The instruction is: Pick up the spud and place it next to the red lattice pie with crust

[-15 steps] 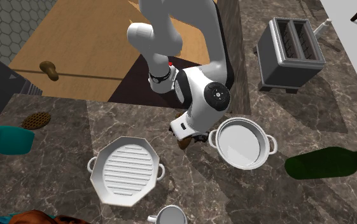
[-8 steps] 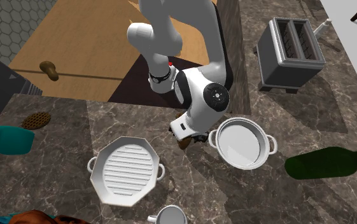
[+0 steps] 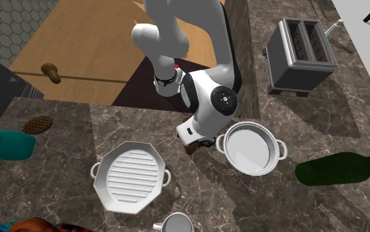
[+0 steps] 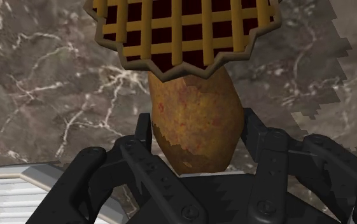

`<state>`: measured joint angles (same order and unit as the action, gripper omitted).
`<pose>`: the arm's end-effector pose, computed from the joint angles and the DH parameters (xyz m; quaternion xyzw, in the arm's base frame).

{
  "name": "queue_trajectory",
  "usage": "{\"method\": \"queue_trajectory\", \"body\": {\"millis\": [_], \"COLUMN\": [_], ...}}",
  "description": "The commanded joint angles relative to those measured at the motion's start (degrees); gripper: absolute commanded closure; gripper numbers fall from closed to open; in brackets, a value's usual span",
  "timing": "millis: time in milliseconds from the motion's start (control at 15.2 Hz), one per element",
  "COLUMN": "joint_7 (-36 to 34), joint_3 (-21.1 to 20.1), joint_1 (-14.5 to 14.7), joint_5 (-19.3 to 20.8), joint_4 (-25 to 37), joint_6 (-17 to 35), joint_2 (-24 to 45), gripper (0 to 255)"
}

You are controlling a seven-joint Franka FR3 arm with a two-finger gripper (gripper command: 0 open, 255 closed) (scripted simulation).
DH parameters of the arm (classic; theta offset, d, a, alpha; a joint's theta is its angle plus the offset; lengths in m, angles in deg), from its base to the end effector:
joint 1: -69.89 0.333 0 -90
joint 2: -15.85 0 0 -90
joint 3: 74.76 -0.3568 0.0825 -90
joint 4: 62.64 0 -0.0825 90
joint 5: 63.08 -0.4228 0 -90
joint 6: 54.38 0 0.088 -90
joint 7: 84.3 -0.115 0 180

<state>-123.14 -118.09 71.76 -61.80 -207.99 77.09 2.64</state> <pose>0.3255 0.3182 0.3328 0.9941 0.0534 0.0299 0.0894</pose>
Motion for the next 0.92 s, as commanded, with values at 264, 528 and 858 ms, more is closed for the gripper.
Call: {"method": "queue_trajectory", "body": {"millis": [264, 528, 858], "joint_7": [1.57, 3.29, 4.99], "joint_3": [0.92, 2.11, 3.52], "joint_1": [0.73, 1.54, 2.29], "joint_5": [-1.59, -3.16, -4.46], "joint_4": [0.92, 2.33, 4.39], "joint_6": [-2.57, -5.99, -10.24], "joint_2": [-2.10, -4.55, -7.14], "gripper": [255, 255, 255]}}
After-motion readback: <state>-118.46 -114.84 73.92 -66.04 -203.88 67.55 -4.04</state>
